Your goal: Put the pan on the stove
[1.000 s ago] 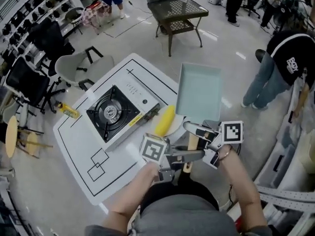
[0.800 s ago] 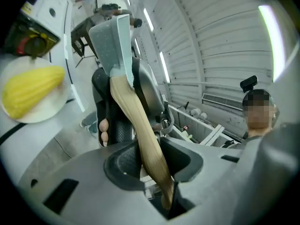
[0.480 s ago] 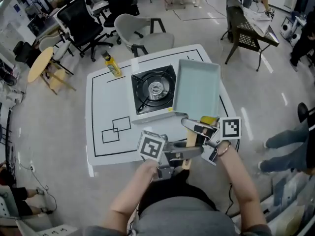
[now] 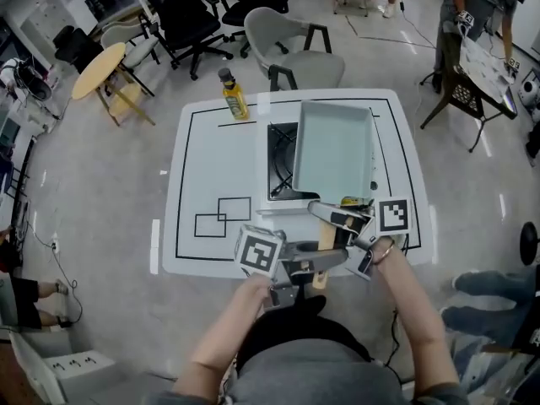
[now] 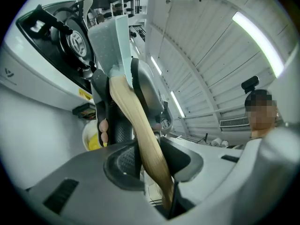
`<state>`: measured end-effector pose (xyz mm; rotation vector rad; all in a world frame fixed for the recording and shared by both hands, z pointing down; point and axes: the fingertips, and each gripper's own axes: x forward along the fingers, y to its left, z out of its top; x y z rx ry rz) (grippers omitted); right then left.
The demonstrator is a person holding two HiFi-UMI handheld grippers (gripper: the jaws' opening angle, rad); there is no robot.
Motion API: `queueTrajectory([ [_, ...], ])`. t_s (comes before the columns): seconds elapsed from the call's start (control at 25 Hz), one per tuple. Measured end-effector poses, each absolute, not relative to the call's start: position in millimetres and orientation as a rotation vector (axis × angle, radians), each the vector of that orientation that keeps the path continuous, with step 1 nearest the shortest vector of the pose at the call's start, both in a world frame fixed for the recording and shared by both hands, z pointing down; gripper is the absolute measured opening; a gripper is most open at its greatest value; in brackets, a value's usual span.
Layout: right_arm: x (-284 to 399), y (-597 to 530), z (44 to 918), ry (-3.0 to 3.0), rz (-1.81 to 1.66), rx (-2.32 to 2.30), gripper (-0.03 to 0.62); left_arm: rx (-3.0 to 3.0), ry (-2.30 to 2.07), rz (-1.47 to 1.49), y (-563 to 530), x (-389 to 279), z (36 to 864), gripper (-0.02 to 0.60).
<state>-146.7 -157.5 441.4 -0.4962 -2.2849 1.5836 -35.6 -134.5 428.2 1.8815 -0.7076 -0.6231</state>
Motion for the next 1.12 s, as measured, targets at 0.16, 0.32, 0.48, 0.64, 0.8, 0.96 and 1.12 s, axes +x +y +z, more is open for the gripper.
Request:
queueTrajectory([
  [0.16,-164,-155,444,-2.246,1.57,-0.543,0.175,1.857,-0.755,-0.658,-139,-53,430,0.106],
  [0.32,-177,-155,452,-2.206,1.57,-0.566,0.175,1.836,-0.775,-0.688,-142,-65,433,0.106],
  [0.48,-185,-156,456,-2.178,1.567,-0.581,0.175,1.803,-0.794,-0.703,-144,-73,437,0.106],
  [0.64,-188,-159,460,-2.15,1.574,-0.575,0.175,1.789,-0.794,-0.726,-149,-77,439,0.106],
  [0.8,-190,-160,464,-2.138,1.574,-0.571,0.175,1.763,-0.801,-0.718,-150,-79,441,0.106],
  [0.96,-194,-160,465,-2.122,1.579,-0.569,0.175,1.744,-0.802,-0.726,-151,-82,439,0.106],
  [1.12,-197,-160,468,-2.1,1.579,-0.566,0.175,1.712,-0.803,-0.74,-151,-86,441,0.106],
])
